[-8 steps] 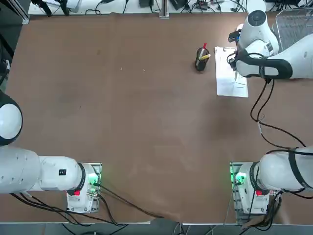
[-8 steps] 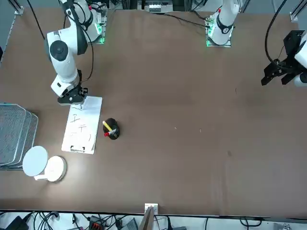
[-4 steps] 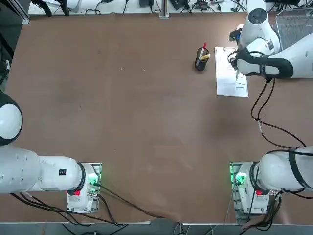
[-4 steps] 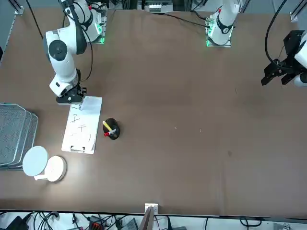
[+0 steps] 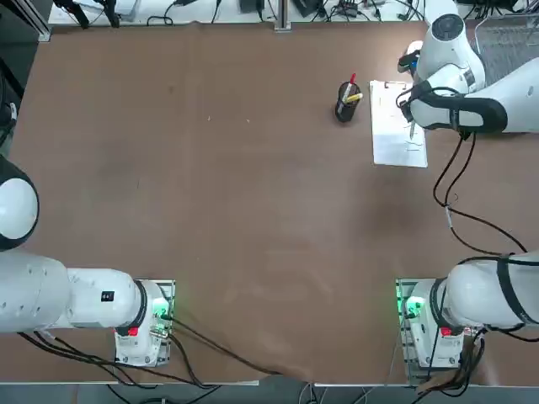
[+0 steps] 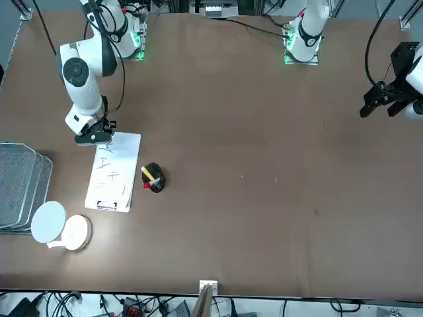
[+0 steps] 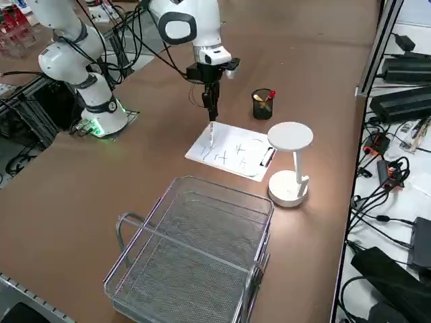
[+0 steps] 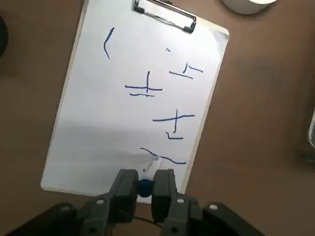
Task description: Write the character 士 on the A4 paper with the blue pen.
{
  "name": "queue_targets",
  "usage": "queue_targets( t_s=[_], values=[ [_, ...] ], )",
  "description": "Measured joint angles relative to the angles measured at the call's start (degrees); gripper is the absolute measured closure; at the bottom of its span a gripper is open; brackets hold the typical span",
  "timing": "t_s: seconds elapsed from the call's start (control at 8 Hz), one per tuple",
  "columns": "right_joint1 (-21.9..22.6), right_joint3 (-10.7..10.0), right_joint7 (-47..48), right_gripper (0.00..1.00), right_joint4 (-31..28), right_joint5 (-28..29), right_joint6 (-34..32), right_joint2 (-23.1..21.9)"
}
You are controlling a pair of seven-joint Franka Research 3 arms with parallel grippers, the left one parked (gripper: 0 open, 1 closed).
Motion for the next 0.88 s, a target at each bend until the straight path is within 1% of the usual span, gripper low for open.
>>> queue_targets(
  t_s=[0.5, 0.62, 0.88],
  values=[
    [-0.06, -0.14, -1.83, 0.81, 1.54, -0.04, 0.10, 0.51],
    [-0.09, -0.44, -2.31, 0.81, 1.84, -0.07, 0.72, 0.95],
    [-0.15, -1.82, -4.23, 0.81, 2.02, -0.11, 3.24, 2.25]
  ],
)
